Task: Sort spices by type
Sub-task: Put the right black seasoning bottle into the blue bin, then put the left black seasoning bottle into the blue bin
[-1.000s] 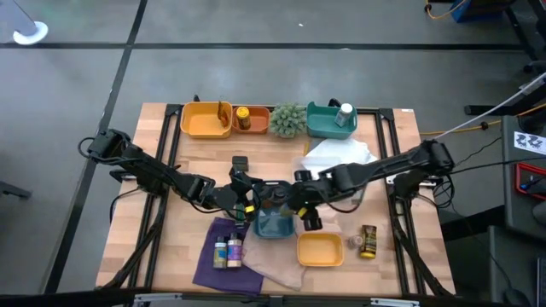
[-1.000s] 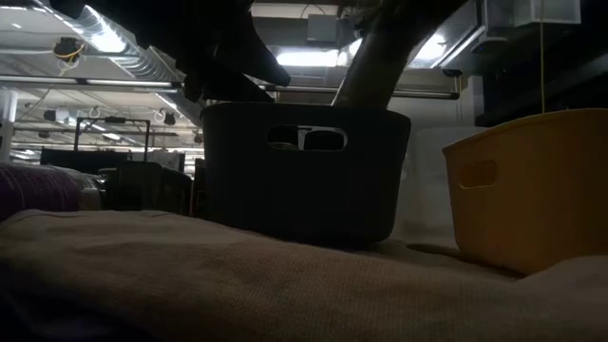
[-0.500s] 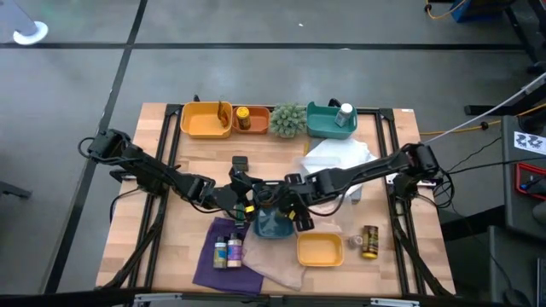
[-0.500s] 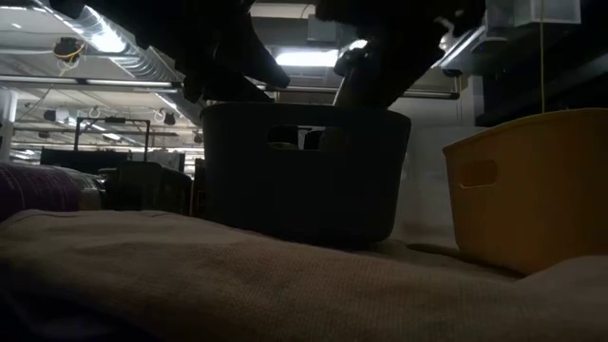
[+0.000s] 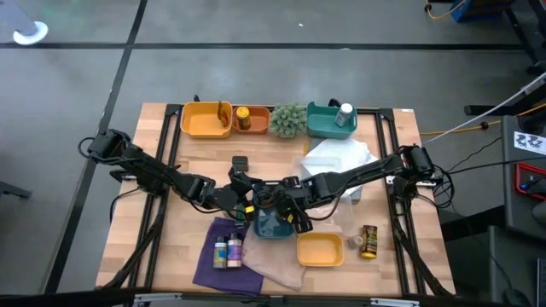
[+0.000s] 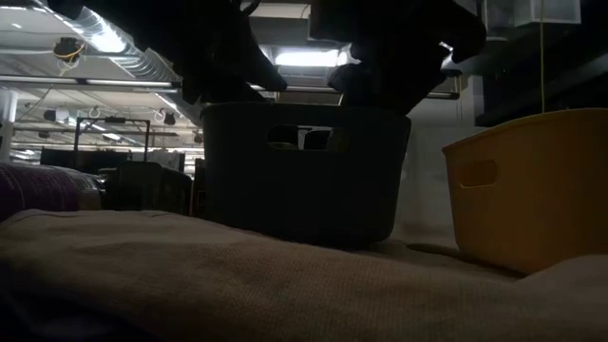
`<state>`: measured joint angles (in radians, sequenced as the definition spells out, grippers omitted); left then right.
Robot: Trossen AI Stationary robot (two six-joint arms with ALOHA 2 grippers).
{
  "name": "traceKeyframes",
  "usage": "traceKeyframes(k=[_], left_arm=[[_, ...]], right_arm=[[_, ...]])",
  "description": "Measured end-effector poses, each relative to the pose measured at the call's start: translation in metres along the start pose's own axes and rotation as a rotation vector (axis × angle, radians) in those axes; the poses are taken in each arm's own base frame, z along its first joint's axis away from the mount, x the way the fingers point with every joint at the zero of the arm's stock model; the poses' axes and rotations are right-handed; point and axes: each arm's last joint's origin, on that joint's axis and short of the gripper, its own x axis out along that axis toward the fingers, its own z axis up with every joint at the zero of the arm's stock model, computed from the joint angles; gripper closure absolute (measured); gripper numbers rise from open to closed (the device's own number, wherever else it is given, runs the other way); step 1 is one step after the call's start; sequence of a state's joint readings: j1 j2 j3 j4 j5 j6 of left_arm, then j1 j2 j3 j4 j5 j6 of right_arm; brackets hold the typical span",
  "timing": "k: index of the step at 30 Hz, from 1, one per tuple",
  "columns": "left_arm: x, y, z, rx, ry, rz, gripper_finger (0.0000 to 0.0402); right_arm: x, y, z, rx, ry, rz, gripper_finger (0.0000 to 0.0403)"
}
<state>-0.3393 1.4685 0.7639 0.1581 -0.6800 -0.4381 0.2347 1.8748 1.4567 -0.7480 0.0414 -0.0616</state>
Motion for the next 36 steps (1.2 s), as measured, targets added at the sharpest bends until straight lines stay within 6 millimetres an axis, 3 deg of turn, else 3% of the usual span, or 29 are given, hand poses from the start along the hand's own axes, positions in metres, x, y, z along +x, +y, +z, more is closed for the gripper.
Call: traceKeyframes(k=[15, 21, 27, 36], left_arm=[[0.000, 0.000, 0.000, 0.000, 0.000, 0.000, 0.0139], [-0.006, -0.001, 0.005, 0.010, -0.016, -0.019, 0.0139], [-0.028, -0.003, 0.017, -0.019, -0.043, -0.098, 0.0139], [-0.079, -0.011, 0.030, -0.049, -0.093, -0.258, 0.0139]], right_arm=[[0.000, 0.000, 0.000, 0.000, 0.006, 0.000, 0.0155], [-0.011, -0.001, 0.000, -0.004, 0.070, -0.033, 0.0155], [-0.027, -0.004, 0.007, -0.007, 0.090, -0.078, 0.0155], [-0.049, -0.005, 0.012, -0.011, 0.131, -0.079, 0.0155]])
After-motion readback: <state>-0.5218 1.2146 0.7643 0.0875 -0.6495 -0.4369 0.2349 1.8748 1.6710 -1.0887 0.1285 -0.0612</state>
